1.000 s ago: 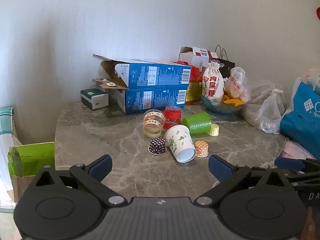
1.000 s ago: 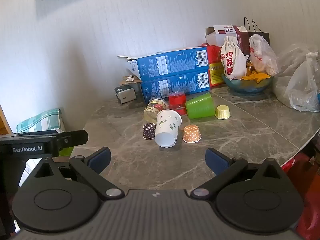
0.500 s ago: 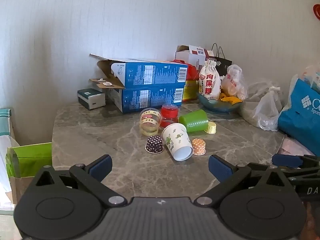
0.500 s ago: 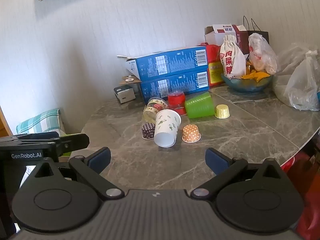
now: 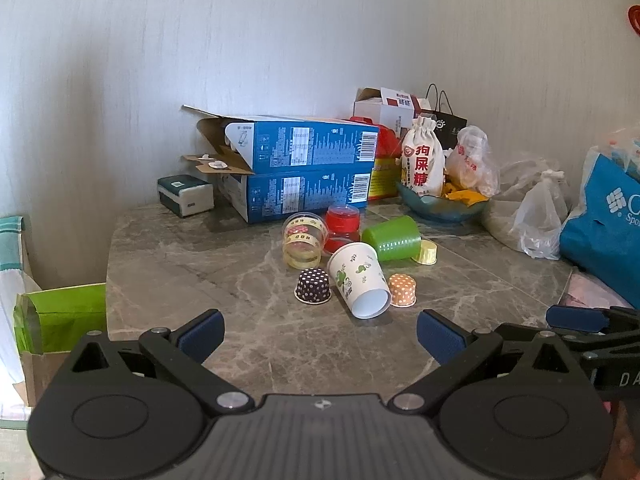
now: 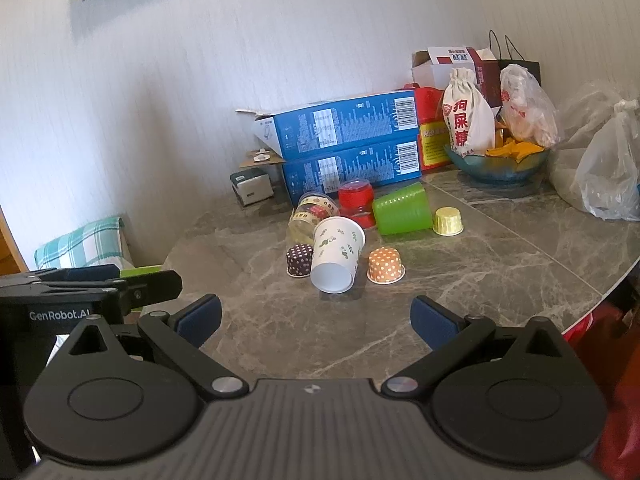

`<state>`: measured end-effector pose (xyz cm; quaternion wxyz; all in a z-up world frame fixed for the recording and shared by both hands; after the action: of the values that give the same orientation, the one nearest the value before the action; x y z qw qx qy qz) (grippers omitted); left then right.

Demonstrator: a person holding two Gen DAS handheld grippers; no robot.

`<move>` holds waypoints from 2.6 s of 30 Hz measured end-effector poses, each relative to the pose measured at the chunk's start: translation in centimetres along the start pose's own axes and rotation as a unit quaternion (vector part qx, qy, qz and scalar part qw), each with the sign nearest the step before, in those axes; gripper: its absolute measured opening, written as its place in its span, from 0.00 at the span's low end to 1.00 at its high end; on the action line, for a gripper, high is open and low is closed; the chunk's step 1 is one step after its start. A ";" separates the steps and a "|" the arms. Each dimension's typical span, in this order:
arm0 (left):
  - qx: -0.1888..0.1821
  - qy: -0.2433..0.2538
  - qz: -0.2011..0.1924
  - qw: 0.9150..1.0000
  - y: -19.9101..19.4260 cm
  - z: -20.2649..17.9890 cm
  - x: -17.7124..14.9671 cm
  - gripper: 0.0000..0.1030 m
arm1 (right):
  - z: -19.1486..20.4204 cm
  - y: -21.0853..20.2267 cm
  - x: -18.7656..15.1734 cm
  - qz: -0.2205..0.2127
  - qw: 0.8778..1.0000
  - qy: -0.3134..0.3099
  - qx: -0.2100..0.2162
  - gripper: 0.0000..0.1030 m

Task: Flip cup upright

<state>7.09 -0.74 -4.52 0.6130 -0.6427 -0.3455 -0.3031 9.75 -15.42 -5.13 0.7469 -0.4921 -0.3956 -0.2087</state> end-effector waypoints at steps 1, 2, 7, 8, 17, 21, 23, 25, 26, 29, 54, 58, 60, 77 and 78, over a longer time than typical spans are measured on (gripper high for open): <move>0.000 0.001 0.001 1.000 0.0 0.0 0.0 1.00 | 0.0 0.1 0.1 0.001 1.000 0.000 -0.001 0.99; -0.001 0.002 0.001 1.000 0.1 0.0 0.0 1.00 | 0.0 0.1 0.0 0.002 1.000 0.001 0.000 0.99; -0.003 0.000 0.003 1.000 0.2 -0.2 0.0 1.00 | -0.1 0.1 0.2 0.003 1.000 0.003 -0.003 0.99; -0.004 0.000 0.003 1.000 0.2 -0.2 0.0 1.00 | -0.1 0.1 0.2 0.003 1.000 0.003 -0.003 0.99; -0.004 0.001 0.003 1.000 0.2 -0.3 -0.1 1.00 | -0.1 0.2 0.2 0.004 1.000 0.003 -0.005 0.99; -0.004 0.000 0.003 1.000 0.2 -0.5 -0.2 1.00 | -0.2 0.2 0.1 0.005 1.000 0.004 -0.006 0.99; -0.005 0.001 0.003 1.000 0.2 -0.6 -0.3 1.00 | -0.2 0.2 0.1 0.006 1.000 0.005 -0.006 0.99; -0.005 0.000 0.004 1.000 0.2 -0.6 -0.3 1.00 | -0.2 0.2 0.1 0.006 1.000 0.005 -0.007 0.99; -0.006 0.001 0.004 1.000 0.2 -0.7 -0.3 1.00 | -0.2 0.2 0.1 0.006 1.000 0.005 -0.007 0.99; -0.006 0.002 0.005 1.000 0.2 -1.0 -0.4 1.00 | -0.3 0.2 0.1 0.006 1.000 0.004 -0.007 0.99; -0.012 -0.003 0.014 1.000 1.0 -0.6 -0.6 1.00 | -0.5 0.6 -0.3 0.011 1.000 0.008 -0.008 0.99; -0.014 -0.005 0.015 1.000 1.3 -0.5 -0.5 1.00 | -0.7 1.1 -0.2 0.014 1.000 0.009 -0.008 0.99; -0.013 -0.004 0.014 1.000 1.2 -0.5 -0.5 1.00 | -0.8 1.2 -0.2 0.015 1.000 0.010 -0.007 0.99; -0.060 0.009 0.008 0.998 4.9 -0.4 2.3 1.00 | -2.3 3.0 1.0 0.030 0.999 0.025 -0.001 0.99; -0.055 0.021 0.010 0.998 5.5 -0.5 2.7 1.00 | -2.6 3.1 1.1 0.031 0.999 0.025 -0.002 0.99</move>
<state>13.13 -1.06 -5.43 0.5870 -0.6722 -0.3087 -0.3290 13.61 -16.29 -6.56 0.7617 -0.5005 -0.3604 -0.1987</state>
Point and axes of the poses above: each gripper's, at about its wrist camera, not at the fingertips, and y roughly the way its jaws point, z to its left, x to its top, the point moved 8 cm from there along y, roughly the way its jaws point, and after that the axes turned 8 degrees about z, right-handed, at the moved point
